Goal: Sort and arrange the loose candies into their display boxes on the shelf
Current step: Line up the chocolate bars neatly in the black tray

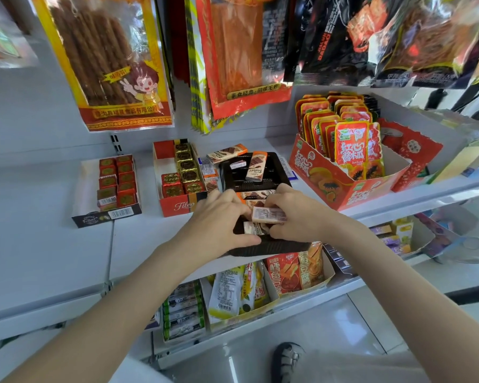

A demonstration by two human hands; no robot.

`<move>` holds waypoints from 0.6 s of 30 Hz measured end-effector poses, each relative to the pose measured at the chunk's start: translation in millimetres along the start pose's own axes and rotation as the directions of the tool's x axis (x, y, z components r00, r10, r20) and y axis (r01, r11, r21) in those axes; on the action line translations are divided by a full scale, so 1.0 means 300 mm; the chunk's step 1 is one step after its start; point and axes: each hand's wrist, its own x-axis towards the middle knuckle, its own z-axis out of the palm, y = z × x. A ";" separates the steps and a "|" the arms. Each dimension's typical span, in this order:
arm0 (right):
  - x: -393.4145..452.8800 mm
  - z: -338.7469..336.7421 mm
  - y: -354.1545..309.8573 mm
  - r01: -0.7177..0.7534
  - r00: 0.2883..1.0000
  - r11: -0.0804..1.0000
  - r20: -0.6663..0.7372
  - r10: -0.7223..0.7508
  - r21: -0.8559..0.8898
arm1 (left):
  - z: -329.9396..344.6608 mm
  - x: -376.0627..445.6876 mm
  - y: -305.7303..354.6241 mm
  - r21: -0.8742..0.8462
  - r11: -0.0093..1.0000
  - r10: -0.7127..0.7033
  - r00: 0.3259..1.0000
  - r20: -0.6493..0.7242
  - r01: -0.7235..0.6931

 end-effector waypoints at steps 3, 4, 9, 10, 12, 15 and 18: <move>-0.015 -0.006 0.016 0.064 0.997 0.997 -0.052 -0.062 0.037 | 0.007 0.008 -0.002 0.030 0.999 0.023 1.000 -0.005 -0.023; -0.021 -0.008 0.019 0.082 0.994 0.995 -0.070 -0.079 0.048 | 0.008 0.008 -0.001 0.028 0.999 0.034 0.999 -0.018 -0.033; -0.036 -0.006 0.039 0.134 0.984 0.983 -0.136 -0.116 0.129 | 0.020 -0.005 -0.001 -0.107 0.992 0.058 0.992 -0.110 -0.070; -0.034 -0.014 0.048 0.131 0.980 0.979 -0.170 -0.105 0.153 | 0.021 -0.008 0.000 -0.168 0.984 0.041 0.992 -0.120 -0.061; -0.038 -0.035 0.067 0.134 0.967 0.957 -0.246 -0.069 0.259 | 0.019 -0.010 0.005 -0.284 0.958 -0.003 0.993 -0.122 -0.031; -0.056 -0.049 0.068 0.167 0.953 0.876 -0.302 -0.026 0.452 | 0.013 -0.002 0.013 -0.419 0.908 -0.060 0.991 -0.120 0.005; -0.058 -0.008 0.036 0.232 0.920 0.787 -0.391 0.014 0.572 | 0.011 0.017 0.022 -0.507 0.862 -0.086 0.985 -0.147 -0.001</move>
